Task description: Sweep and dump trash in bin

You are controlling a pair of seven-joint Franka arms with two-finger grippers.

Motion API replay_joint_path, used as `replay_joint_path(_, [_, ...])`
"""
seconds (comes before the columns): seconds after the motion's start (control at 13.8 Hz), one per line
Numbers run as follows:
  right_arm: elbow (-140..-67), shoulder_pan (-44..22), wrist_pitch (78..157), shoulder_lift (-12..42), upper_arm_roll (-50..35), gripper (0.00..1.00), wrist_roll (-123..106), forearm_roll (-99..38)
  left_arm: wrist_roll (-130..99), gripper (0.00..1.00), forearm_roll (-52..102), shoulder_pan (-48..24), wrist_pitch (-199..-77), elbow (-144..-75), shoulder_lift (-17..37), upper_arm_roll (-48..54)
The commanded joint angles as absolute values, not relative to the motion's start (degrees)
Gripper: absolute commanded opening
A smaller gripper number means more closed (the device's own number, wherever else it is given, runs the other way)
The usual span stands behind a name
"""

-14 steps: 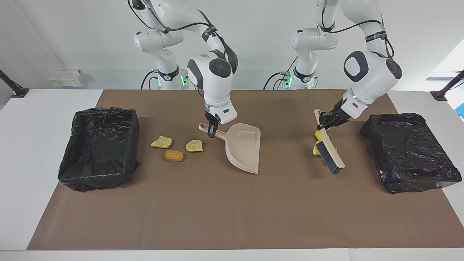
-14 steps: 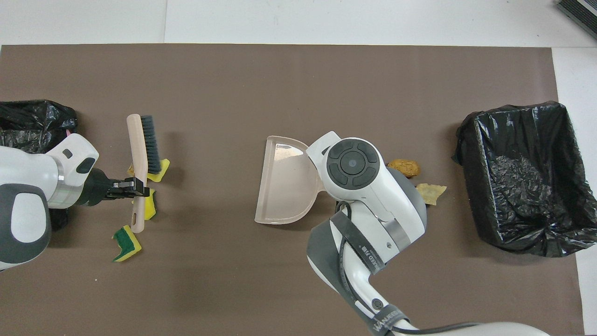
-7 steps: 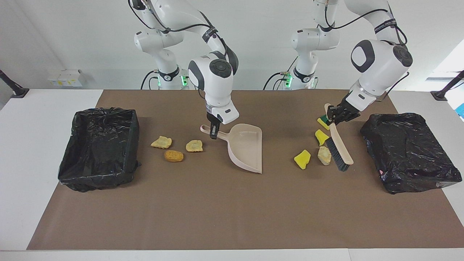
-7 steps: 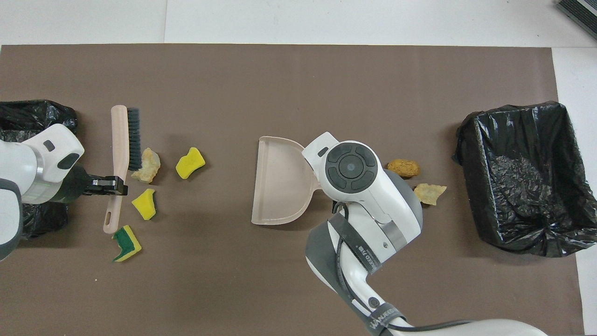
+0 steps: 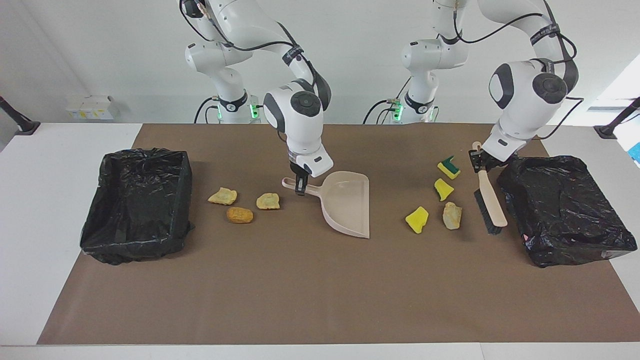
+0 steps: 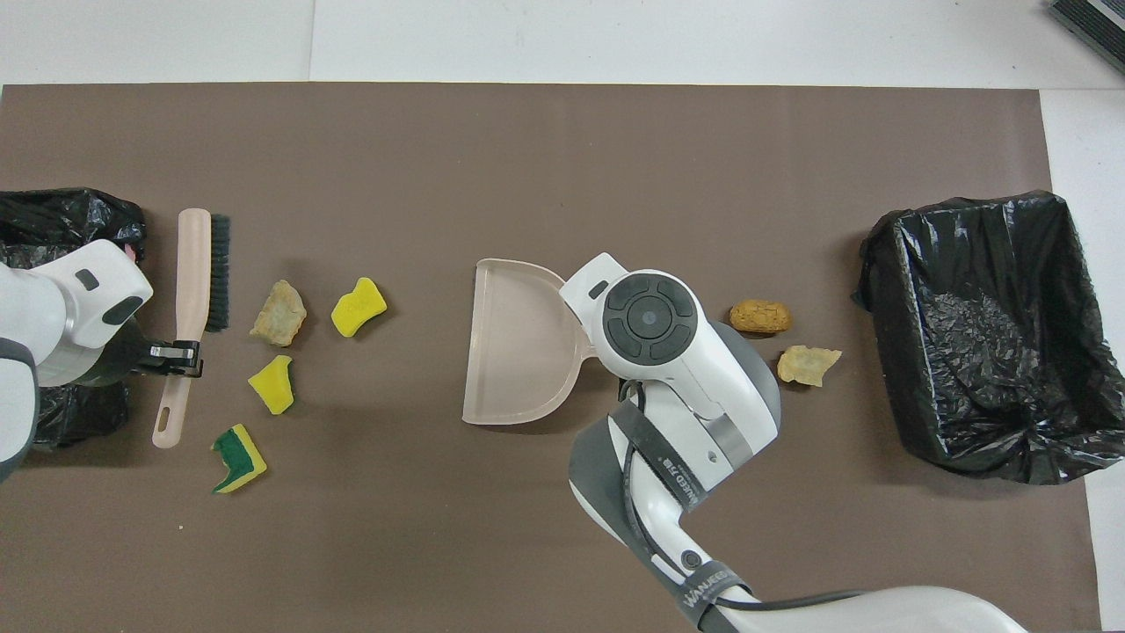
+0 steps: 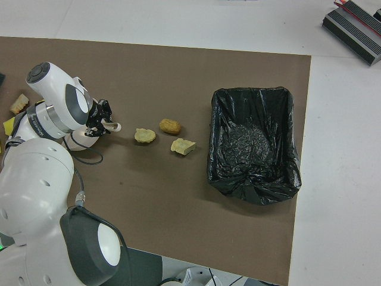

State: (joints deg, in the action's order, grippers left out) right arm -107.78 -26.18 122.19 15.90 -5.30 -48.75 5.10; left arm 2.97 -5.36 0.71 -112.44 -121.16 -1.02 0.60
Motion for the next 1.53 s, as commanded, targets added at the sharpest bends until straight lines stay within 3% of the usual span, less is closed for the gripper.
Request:
replay_joint_path(0.0, [-108.6, -26.3, 123.5, 16.1, -5.6, 0.0, -52.5, 3.3, 0.0, 0.0, -7.1, 0.2, -115.7, -121.7, 2.9, 1.2])
replay_joint_path(0.44, [-108.5, -27.5, 123.9, 17.4, -5.6, 0.0, -52.3, 3.8, -1.0, 0.0, -5.5, -8.2, -117.2, -121.9, 5.5, 1.6])
replay_joint_path(0.94, [-108.5, -27.5, 124.9, 17.6, -5.6, 0.0, -51.8, 3.8, -6.2, 0.0, 3.1, -22.7, -116.6, -129.6, 0.2, 1.8])
replay_joint_path(1.45, [-108.6, -27.4, 124.8, 17.6, -5.6, 0.0, -51.8, 3.7, -25.4, 0.0, 6.7, -33.4, -114.0, -126.7, -0.8, 1.8])
